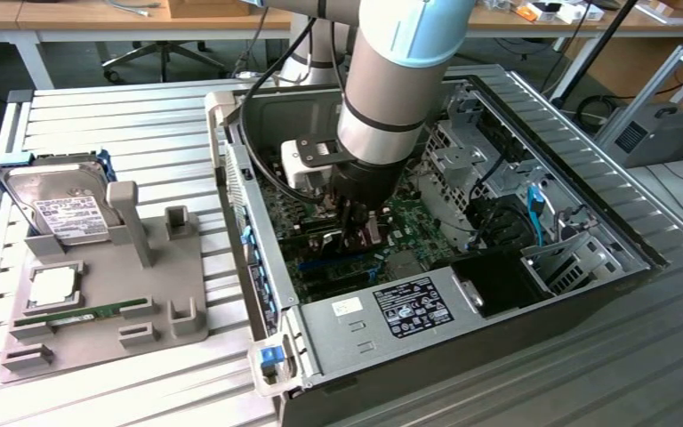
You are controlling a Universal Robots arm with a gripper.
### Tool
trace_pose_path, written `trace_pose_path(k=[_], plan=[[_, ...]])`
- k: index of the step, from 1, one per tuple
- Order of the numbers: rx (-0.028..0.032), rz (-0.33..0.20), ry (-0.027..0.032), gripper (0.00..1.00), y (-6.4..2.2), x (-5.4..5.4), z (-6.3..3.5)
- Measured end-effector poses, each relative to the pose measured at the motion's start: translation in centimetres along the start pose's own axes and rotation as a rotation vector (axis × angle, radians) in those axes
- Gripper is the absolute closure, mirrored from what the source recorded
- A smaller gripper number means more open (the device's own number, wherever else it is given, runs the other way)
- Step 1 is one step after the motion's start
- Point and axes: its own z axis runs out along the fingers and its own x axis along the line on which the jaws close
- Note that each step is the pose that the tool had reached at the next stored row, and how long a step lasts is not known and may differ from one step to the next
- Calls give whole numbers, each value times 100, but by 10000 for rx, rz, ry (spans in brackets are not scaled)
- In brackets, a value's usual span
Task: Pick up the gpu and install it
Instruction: 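Insert the gpu into the slot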
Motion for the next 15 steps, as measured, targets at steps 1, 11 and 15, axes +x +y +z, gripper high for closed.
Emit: trace_pose_path(k=[1,11,15], plan=[[0,1,0,73,0,0,0],[-1,0,2,73,0,0,0],[-1,0,2,73,0,1,5]])
